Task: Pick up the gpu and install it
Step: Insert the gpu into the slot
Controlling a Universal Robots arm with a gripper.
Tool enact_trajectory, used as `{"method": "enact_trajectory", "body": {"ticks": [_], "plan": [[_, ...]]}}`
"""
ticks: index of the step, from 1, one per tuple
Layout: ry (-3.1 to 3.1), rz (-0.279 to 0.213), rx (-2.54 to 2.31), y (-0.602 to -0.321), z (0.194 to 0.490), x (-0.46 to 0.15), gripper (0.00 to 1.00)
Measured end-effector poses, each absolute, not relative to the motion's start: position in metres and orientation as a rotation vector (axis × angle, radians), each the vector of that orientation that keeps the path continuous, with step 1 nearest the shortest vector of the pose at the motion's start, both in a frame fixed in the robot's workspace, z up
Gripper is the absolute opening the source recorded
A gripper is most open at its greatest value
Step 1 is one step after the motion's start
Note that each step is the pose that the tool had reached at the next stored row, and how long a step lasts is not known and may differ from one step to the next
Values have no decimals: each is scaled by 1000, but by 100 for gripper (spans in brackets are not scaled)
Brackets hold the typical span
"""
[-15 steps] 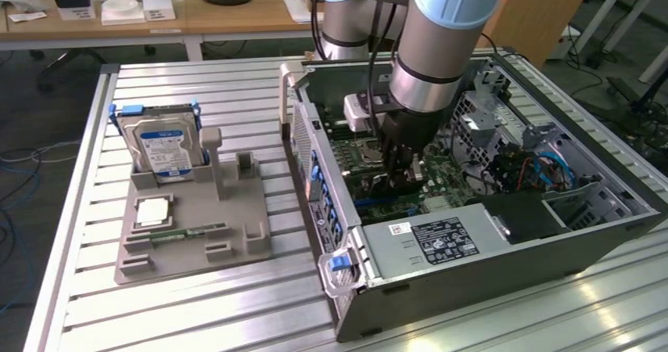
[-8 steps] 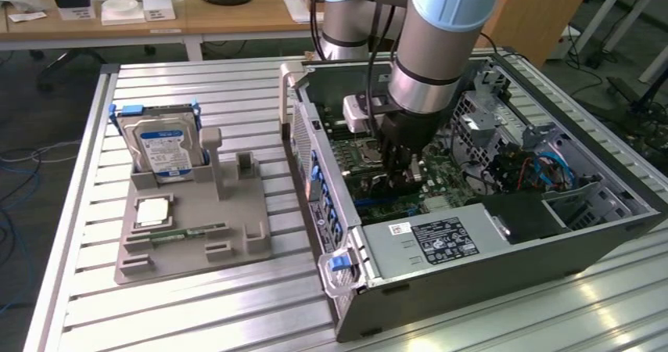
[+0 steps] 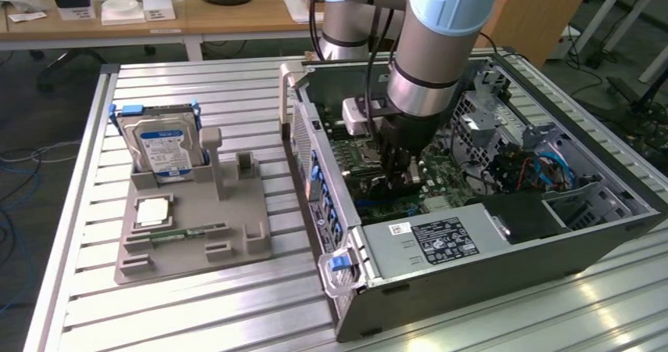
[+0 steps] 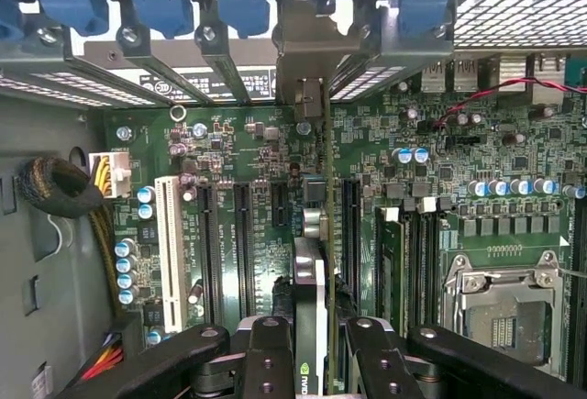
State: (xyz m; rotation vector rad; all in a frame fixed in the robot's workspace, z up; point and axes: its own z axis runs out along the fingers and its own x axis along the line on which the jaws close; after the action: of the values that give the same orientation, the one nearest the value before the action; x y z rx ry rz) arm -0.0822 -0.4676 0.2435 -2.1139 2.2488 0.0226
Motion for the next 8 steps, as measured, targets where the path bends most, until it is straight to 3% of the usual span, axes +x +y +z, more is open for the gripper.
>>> {"method": "enact_trajectory", "body": {"ticks": [8], "plan": [[2249,22,-2114,-468,240,-83,27]]}}
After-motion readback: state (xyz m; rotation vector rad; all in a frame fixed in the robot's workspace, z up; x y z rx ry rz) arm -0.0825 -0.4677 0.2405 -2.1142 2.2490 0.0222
